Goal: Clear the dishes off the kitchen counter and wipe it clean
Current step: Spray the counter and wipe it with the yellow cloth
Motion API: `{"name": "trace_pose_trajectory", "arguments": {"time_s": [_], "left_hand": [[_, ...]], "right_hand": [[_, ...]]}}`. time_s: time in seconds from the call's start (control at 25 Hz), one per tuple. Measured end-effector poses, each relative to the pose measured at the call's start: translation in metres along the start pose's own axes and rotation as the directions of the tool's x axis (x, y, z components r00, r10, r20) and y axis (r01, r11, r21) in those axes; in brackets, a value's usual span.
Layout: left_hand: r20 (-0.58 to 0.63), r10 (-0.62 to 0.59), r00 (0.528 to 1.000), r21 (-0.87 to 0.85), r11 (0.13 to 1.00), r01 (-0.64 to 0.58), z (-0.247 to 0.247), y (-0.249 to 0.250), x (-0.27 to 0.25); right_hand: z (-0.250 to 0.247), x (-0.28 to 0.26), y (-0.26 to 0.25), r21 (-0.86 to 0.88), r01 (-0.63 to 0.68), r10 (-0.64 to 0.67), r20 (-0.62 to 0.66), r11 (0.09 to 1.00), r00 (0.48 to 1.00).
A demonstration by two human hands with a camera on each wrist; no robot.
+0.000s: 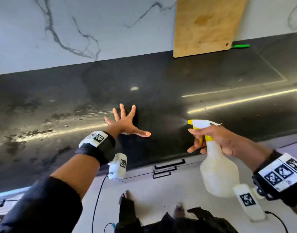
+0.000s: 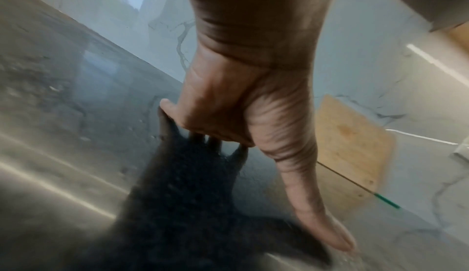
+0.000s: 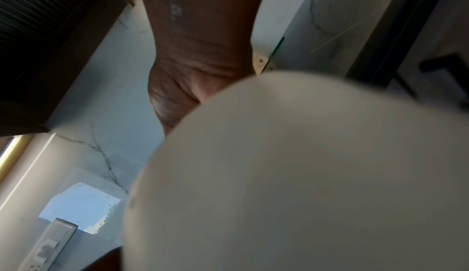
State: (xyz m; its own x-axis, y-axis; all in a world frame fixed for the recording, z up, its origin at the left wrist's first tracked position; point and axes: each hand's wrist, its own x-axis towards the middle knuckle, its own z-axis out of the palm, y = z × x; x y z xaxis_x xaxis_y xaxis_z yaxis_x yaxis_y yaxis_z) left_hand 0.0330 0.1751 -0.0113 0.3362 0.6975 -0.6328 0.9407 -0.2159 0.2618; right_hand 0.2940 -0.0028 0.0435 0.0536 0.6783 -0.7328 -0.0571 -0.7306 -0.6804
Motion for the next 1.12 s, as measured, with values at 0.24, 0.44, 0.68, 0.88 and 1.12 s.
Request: {"name": "trace_pose_trajectory", "arguments": {"time_s": [0.24,0.44,0.68,0.88,1.12], "left_hand": [[-0.046,-0.126,0.991,-0.062,0.99,0.124,-0.003,0.041,0.014],[-0.069,-0.134,0.989,-0.072,0.989,0.129,0.001,0.038,0.021],[-0.054,-0.14,0.989,-0.103,0.986,0.134,0.004,0.033,0.035],[-0.028,-0.146,0.989,-0.101,0.985,0.143,0.004,0.032,0.04],[-0.023,-0.031,0.999,-0.015,0.999,0.03,-0.013,0.094,0.069]], "right_hand": [[-0.064,-0.014,-0.001,0.08,0.064,-0.066,0.028,0.995,0.997],[-0.064,0.046,-0.077,0.147,0.129,-0.135,0.033,0.981,0.99],[-0.062,0.13,-0.194,0.113,0.203,-0.206,0.016,0.973,0.978],[-0.081,0.154,-0.213,0.091,0.203,-0.207,0.034,0.975,0.978],[-0.16,0.131,-0.171,0.17,0.175,-0.15,-0.153,0.97,0.977]]}}
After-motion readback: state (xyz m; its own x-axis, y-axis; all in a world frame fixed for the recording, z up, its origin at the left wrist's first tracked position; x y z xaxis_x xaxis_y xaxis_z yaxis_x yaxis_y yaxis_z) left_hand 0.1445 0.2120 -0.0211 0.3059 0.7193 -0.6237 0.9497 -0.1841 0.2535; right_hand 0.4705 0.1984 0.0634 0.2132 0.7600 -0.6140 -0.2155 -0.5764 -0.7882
